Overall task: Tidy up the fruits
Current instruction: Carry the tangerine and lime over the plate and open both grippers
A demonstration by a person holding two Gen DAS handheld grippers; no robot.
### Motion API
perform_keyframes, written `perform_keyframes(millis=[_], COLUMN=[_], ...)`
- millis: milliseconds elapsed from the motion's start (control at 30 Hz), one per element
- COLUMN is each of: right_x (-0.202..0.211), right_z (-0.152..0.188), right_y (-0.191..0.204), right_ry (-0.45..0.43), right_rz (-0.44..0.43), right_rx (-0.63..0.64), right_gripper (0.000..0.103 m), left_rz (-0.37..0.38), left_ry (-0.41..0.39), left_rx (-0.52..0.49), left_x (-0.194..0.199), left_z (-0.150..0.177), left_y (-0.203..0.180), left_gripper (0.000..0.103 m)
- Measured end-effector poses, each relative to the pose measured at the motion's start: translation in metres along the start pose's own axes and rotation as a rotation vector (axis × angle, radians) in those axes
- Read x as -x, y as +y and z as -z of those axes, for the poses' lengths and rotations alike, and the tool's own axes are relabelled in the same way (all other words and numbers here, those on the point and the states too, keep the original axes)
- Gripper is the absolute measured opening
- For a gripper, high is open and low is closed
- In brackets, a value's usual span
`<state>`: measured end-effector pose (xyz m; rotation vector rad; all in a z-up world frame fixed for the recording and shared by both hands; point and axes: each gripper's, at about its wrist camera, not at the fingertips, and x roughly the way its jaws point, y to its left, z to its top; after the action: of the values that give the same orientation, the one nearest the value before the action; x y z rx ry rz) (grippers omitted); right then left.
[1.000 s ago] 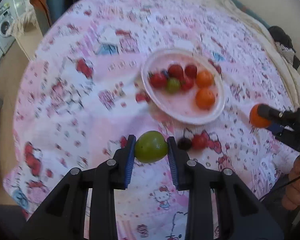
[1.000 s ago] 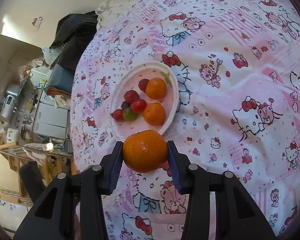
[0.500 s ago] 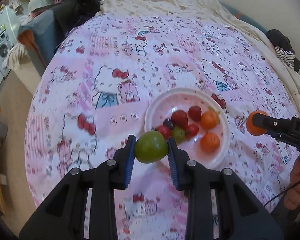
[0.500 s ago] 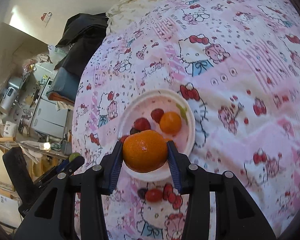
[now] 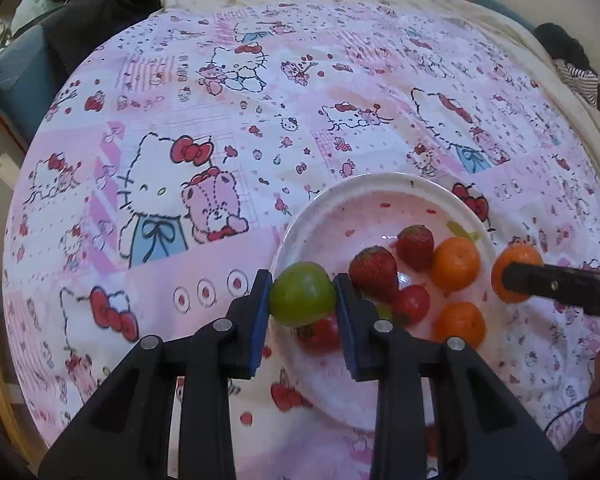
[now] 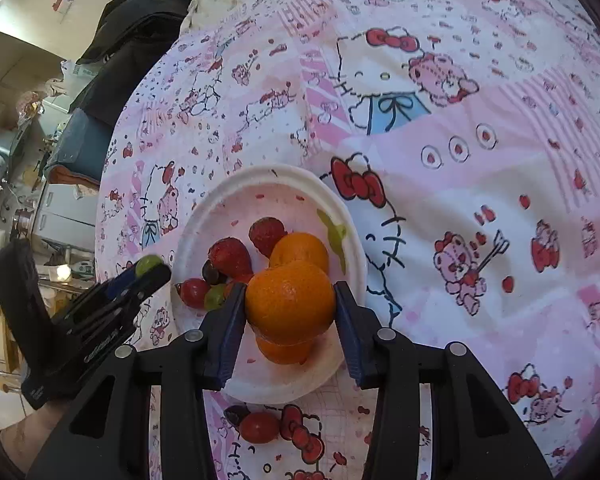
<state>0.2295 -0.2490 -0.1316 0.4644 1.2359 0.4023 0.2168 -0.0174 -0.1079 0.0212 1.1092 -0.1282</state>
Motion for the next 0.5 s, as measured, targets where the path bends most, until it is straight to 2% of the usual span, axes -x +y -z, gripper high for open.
perform_keyframes(millis=[500], right_x=[-0.019], right_z=[0.01], right_y=[-0.003], right_ry=[0.038], right_rz=[0.033], right_rx=[0.008], right_gripper=[0.047], left_rz=[0.02], left_ry=[0.041], left_rx=[-0.011], left_x=[-0.025], left_z=[-0.007], left_y=[-0.008], left_gripper=[0.028])
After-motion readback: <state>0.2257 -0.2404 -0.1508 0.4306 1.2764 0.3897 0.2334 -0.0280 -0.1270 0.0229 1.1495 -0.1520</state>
